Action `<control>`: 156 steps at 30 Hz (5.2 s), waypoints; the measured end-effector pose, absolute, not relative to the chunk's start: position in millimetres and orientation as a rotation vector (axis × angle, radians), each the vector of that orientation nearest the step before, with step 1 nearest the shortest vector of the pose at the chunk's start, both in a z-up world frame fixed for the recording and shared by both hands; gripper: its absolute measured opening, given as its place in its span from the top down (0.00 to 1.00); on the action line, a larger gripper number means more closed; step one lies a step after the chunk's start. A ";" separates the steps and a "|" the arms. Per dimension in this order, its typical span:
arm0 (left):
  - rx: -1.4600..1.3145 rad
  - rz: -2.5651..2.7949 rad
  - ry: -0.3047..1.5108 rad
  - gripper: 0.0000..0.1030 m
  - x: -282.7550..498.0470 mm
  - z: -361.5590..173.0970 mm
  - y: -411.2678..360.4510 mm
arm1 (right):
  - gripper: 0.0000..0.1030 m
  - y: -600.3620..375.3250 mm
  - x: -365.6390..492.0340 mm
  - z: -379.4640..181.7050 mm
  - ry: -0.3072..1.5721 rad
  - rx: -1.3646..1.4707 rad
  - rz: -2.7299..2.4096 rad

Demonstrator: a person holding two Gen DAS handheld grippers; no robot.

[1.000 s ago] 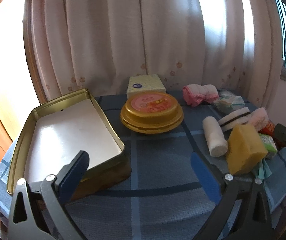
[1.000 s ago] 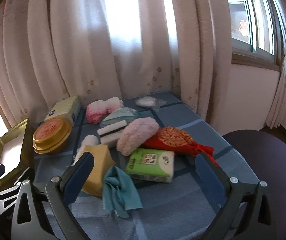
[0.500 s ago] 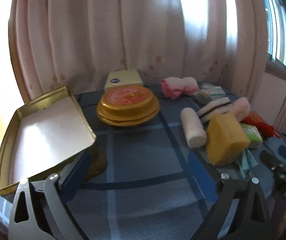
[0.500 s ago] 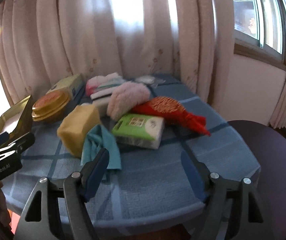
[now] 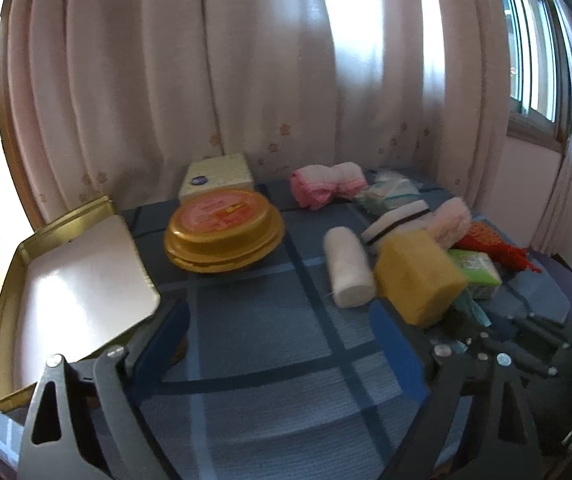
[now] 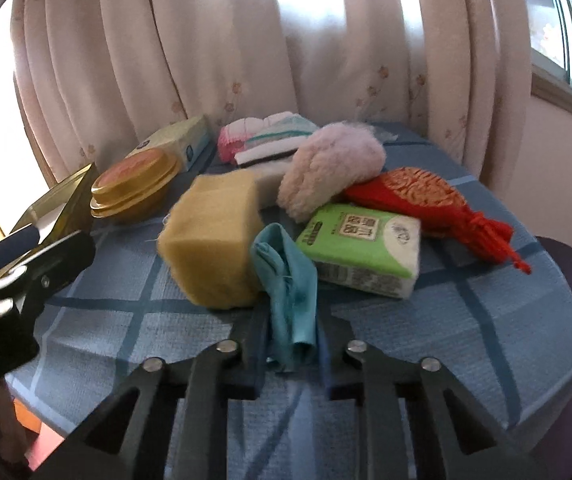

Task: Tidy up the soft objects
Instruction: 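Grasp the yellow sponge with the left tool while the right tool grasps the teal cloth, then carry the sponge and teal cloth over the gold tin tray with both tools, then open the left tool to drop the sponge while the right tool releases the cloth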

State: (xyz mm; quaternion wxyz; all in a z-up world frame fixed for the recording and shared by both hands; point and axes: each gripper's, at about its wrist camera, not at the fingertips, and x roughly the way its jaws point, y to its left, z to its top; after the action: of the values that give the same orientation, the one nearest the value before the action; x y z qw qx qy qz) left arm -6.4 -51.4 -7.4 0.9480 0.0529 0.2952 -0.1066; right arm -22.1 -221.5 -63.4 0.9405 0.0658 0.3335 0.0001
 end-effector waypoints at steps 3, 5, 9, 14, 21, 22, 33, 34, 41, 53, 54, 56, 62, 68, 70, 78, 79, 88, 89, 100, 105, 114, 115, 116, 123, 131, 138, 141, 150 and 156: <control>0.099 -0.242 0.607 0.10 -2.9 -5.8 -57.9 | 0.88 -230.6 -32.5 -58.4 0.656 0.146 0.018; 0.099 -0.265 0.608 0.10 -1.7 -4.3 -64.8 | 0.88 -240.2 -44.6 -49.9 0.621 0.145 -0.001; 0.095 -0.315 0.607 0.10 0.2 -0.4 -84.6 | 0.88 -263.3 -65.4 -34.6 0.551 0.154 -0.081; 0.074 -0.377 0.643 0.15 12.7 -1.2 -121.0 | 0.88 -288.9 -75.1 -30.5 0.522 0.177 -0.159; 0.154 -0.362 0.742 0.44 34.9 -25.4 -167.6 | 0.88 -297.9 -77.2 -35.3 0.534 0.205 -0.164; 0.169 -0.335 0.743 0.46 36.9 -29.1 -169.3 | 0.88 -298.4 -77.6 -34.9 0.534 0.205 -0.165; 0.035 -0.470 0.665 0.66 29.5 -25.4 -123.7 | 0.88 -293.6 -77.1 -32.4 0.524 0.214 -0.175; 0.021 -0.477 0.632 0.66 23.9 -20.2 -115.5 | 0.88 -291.2 -77.5 -30.9 0.517 0.212 -0.176; 0.025 -0.424 0.544 0.66 2.1 3.4 -77.6 | 0.88 -260.8 -71.5 -20.1 0.497 0.184 -0.126; 0.093 -0.203 0.515 0.66 -4.7 6.5 -14.2 | 0.88 -174.2 -52.6 -5.5 0.475 0.100 0.042; 0.088 -0.183 0.511 0.66 -4.9 7.0 -5.9 | 0.88 -165.7 -50.1 -4.3 0.472 0.091 0.057; 0.071 -0.161 0.511 0.66 -4.5 7.7 6.7 | 0.88 -152.7 -45.9 -1.9 0.468 0.078 0.081; 0.042 -0.086 0.503 0.66 -3.9 6.4 48.7 | 0.88 -118.5 -38.7 3.8 0.450 0.058 0.150; 0.007 -0.017 0.485 0.66 -5.6 11.0 87.6 | 0.88 -84.7 -20.6 9.2 0.449 0.067 0.248; -0.007 -0.002 0.483 0.66 -5.0 12.7 99.2 | 0.88 -70.2 -14.8 12.6 0.438 0.060 0.276; -0.047 0.048 0.493 0.66 5.0 11.3 134.3 | 0.88 -23.1 15.4 12.5 0.438 0.021 0.385; -0.058 0.042 0.499 0.66 7.2 9.3 137.4 | 0.88 -18.8 19.8 10.9 0.443 0.007 0.387; -0.101 0.076 0.565 0.66 28.8 -9.4 158.7 | 0.88 16.1 75.6 -14.0 0.561 -0.036 0.434; -0.100 0.081 0.571 0.66 30.0 -10.6 158.9 | 0.88 18.9 81.6 -17.3 0.579 -0.034 0.443; -0.065 0.105 0.598 0.66 44.1 -16.6 160.9 | 0.90 30.4 113.5 -41.3 0.699 -0.048 0.339; -0.063 0.104 0.620 0.65 58.4 -18.3 166.7 | 0.91 29.0 110.4 -42.2 0.702 -0.060 0.236; -0.028 0.103 0.646 0.65 95.1 -18.6 172.2 | 0.90 29.2 117.3 -41.3 0.705 -0.010 0.072; -0.020 0.108 0.643 0.65 97.8 -18.8 171.7 | 0.90 29.0 117.7 -41.2 0.705 0.002 0.044; -0.008 0.115 0.639 0.65 101.0 -18.8 171.2 | 0.90 28.4 118.0 -41.0 0.705 0.013 0.026; 0.045 0.075 0.641 0.63 121.3 -19.2 167.0 | 0.90 31.4 120.1 -40.3 0.716 0.014 -0.042; 0.060 0.046 0.637 0.63 141.4 -20.9 165.5 | 0.88 32.8 127.1 -41.1 0.720 0.001 -0.064; 0.046 0.017 0.631 0.61 146.1 -20.8 169.9 | 0.70 43.6 130.7 -41.2 0.715 -0.017 -0.021; 0.022 -0.002 0.623 0.56 143.6 -19.9 171.8 | 0.51 37.4 124.7 -36.2 0.672 0.047 0.029; 0.031 0.227 0.428 0.00 88.4 11.6 180.5 | 0.37 -18.9 75.3 -0.1 0.372 0.251 0.089; -0.046 0.283 0.409 0.00 46.0 13.5 186.0 | 0.27 -70.2 26.9 16.8 0.245 0.318 -0.005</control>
State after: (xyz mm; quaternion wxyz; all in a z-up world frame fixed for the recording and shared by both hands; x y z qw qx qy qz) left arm 46.0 186.0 13.5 0.9689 -0.0230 0.2026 0.1402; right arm 26.9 -70.2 16.8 0.9799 0.1580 0.1217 -0.0025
